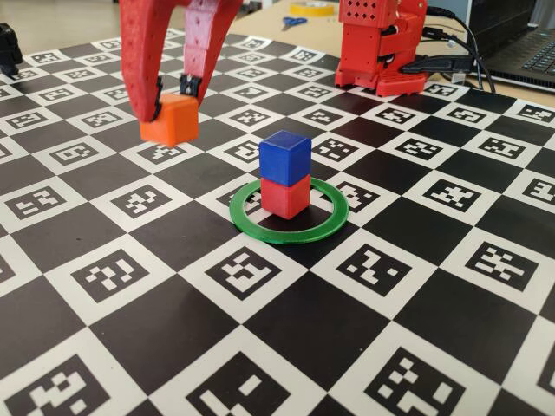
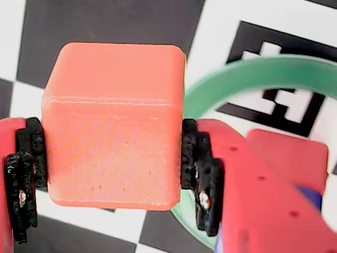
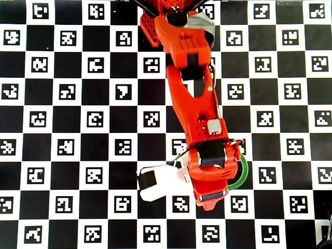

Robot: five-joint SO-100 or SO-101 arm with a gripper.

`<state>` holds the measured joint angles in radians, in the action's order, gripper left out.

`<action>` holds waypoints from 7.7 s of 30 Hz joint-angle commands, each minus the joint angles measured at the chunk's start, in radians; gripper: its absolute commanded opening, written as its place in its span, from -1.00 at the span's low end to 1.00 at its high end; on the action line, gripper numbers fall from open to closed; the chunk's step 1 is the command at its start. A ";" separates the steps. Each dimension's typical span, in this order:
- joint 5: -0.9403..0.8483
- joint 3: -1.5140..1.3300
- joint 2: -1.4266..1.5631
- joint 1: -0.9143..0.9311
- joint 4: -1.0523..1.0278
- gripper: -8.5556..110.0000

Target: Grab the red cube then put it in the green circle then put the blue cube on top and finally the orange cube on top

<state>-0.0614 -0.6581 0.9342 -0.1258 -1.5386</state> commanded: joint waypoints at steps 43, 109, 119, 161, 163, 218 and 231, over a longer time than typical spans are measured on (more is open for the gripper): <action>0.256 -0.169 0.233 -0.230 -0.043 -0.71; 0.279 -0.333 0.190 -0.189 0.083 -0.20; 0.293 -0.313 0.258 -0.187 0.046 -0.03; -0.749 -1.983 1.713 0.199 0.874 -0.95; -0.870 -2.098 1.779 0.206 0.969 -0.95; -1.361 -2.528 2.424 0.156 0.198 -0.95; -1.361 -2.528 2.424 0.156 0.198 -0.95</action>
<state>-1.4205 -3.1339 3.3057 0.0337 -1.2441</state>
